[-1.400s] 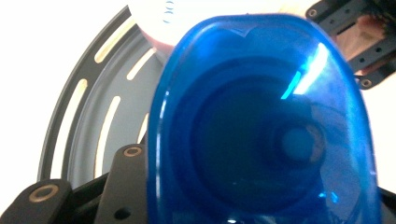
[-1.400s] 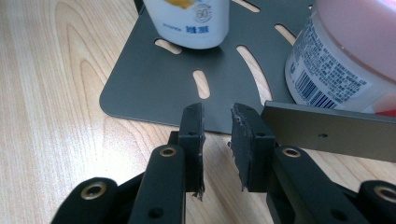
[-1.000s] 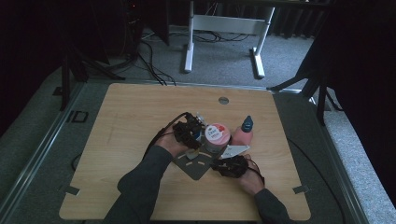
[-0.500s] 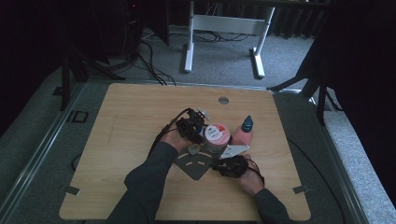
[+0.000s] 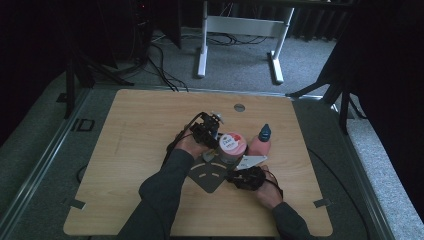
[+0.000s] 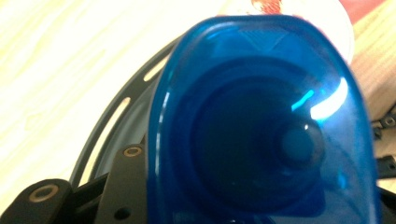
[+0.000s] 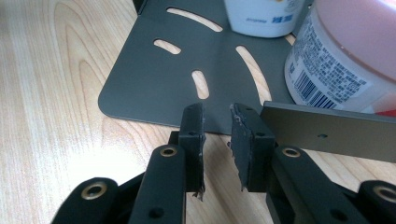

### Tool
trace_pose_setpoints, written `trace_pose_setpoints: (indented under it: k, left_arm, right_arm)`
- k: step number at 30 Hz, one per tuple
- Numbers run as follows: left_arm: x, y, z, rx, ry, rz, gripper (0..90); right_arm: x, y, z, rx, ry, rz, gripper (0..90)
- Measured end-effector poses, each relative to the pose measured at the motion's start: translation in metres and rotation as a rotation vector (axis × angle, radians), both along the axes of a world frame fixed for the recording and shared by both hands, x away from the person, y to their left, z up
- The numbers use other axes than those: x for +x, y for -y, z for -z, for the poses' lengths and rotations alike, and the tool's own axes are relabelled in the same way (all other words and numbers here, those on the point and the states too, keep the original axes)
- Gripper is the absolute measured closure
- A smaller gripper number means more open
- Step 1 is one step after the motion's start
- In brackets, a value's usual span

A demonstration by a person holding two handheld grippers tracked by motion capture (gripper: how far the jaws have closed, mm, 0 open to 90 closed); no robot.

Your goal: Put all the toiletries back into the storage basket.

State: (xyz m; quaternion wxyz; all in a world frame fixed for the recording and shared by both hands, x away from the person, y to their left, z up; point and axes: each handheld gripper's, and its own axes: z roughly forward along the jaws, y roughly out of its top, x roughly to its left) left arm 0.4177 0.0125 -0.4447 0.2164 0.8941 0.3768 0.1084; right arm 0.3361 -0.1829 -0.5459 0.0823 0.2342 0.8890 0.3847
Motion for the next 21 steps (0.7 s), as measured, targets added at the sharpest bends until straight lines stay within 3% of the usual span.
trace_pose_setpoints:
  k: [7, 21]
  left_arm:
    - [0.007, 0.000, 0.001, -0.019, -0.001, -0.036, 54.8]
    - [0.022, 0.009, 0.000, 0.002, 0.003, -0.072, 54.7]
  right_arm:
    - [0.000, 0.000, 0.000, 0.001, 0.000, 0.000, 74.2]
    - [0.000, 0.000, 0.000, 0.002, -0.001, 0.000, 74.3]
